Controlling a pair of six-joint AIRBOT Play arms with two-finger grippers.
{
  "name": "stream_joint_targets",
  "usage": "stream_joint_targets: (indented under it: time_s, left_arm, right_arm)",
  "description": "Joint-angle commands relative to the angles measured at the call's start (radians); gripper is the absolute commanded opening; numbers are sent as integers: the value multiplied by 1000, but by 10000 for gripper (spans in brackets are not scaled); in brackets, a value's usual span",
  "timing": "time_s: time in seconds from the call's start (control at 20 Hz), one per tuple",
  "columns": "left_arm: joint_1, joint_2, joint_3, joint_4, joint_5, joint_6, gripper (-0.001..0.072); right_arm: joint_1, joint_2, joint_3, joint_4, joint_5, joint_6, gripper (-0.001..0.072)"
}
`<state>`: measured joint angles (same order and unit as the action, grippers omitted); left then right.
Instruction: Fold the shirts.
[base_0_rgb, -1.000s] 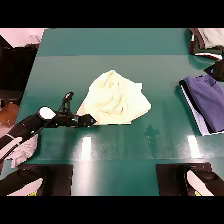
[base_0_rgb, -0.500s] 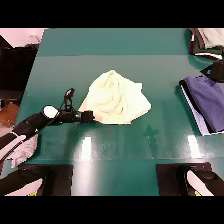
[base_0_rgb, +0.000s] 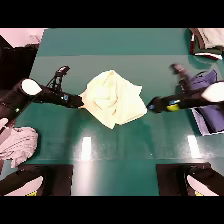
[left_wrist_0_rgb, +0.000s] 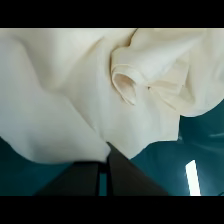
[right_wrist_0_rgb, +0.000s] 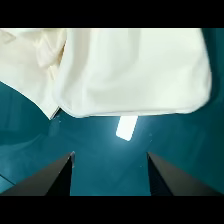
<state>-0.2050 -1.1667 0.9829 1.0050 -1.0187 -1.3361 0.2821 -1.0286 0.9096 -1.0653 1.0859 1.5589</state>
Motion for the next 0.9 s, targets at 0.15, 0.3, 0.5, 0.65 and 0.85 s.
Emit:
stream_joint_targets:
  time_s: [0.15,0.3,0.5,0.65,0.85]
  left_arm:
    - [11,1,38,51,-85,2,30]
    - [11,1,38,51,-90,2,29]
    - [11,1,38,51,-90,1,29]
    - [11,1,38,50,-92,1,29]
    - [11,1,38,50,-94,1,29]
  right_arm:
    - [270,-302,21,26,-257,76,525]
    - [312,-393,97,26,-272,102,525]
    - [333,-476,167,25,-273,135,522]
    - [333,-512,179,26,-295,182,495]
    - [333,-512,166,16,-357,195,144]
